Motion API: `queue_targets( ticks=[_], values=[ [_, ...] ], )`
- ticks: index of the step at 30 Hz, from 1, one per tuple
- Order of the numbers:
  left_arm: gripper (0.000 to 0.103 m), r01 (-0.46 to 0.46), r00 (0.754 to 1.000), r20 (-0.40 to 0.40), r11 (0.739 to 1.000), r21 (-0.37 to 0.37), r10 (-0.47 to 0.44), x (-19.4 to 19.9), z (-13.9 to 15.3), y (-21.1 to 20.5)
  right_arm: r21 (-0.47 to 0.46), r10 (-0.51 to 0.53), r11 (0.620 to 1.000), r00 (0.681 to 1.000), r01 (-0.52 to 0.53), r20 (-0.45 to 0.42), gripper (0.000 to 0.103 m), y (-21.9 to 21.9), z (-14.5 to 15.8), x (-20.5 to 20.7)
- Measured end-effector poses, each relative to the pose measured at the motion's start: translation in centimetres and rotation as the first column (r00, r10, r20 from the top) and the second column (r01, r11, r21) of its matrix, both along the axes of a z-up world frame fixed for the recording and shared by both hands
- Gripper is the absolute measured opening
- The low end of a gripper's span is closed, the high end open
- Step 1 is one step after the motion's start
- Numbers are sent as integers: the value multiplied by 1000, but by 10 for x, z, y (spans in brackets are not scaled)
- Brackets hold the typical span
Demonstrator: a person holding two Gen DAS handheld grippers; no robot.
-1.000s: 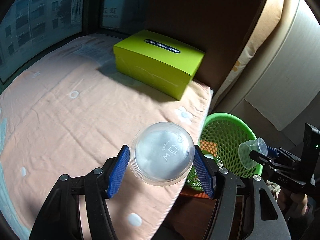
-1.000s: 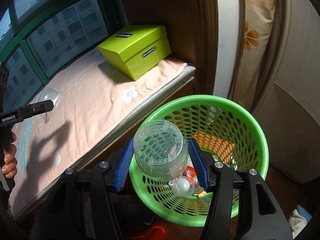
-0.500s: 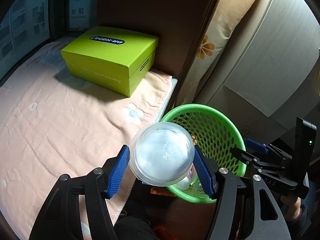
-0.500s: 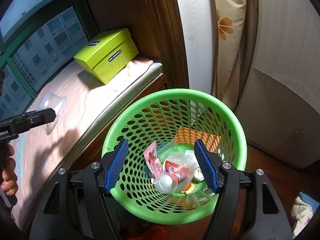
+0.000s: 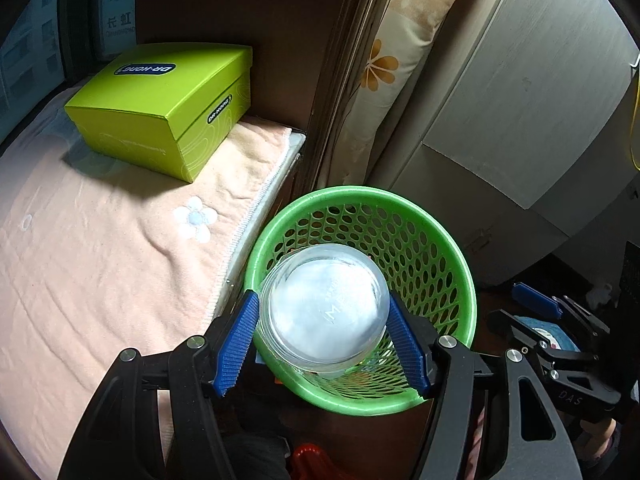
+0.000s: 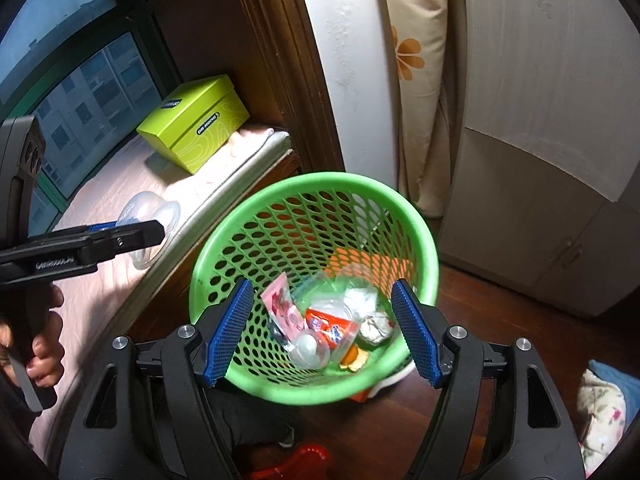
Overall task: Collect trash
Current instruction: 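Open both grippers to drop the clear cups into the green basket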
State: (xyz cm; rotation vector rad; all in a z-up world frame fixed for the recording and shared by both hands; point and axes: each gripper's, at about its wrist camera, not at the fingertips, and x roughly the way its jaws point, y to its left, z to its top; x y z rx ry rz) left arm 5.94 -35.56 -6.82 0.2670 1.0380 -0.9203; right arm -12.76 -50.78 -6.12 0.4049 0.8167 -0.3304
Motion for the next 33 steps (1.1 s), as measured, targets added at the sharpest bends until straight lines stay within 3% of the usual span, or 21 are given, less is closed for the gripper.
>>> queue_targets(
  ticks=[10,12,16,23,33],
  values=[
    [64,27,999,-33,999,37,-26,-9,-15,-25,8,0,1000,1000,0,-11,73,8,-4,-16],
    [77,25,999,-34,999,36,-23,-10,-16,-27,11,-2,1000,1000,2,-5,76,8,-3,-19],
    [77,28,999,-27,999,27,-27,-11,-15,-26,21,-4,1000,1000,4,0,76,9,-4,-19],
    [78,-13,1000,5,1000,2,13,-7,3,-3,30,8,1000,1000,-8,6,76,17,-1,-16],
    [87,-119,990,77,993,-5,119,0,25,52,21,72,997,997,-72,18,81,49,8,3]
  ],
)
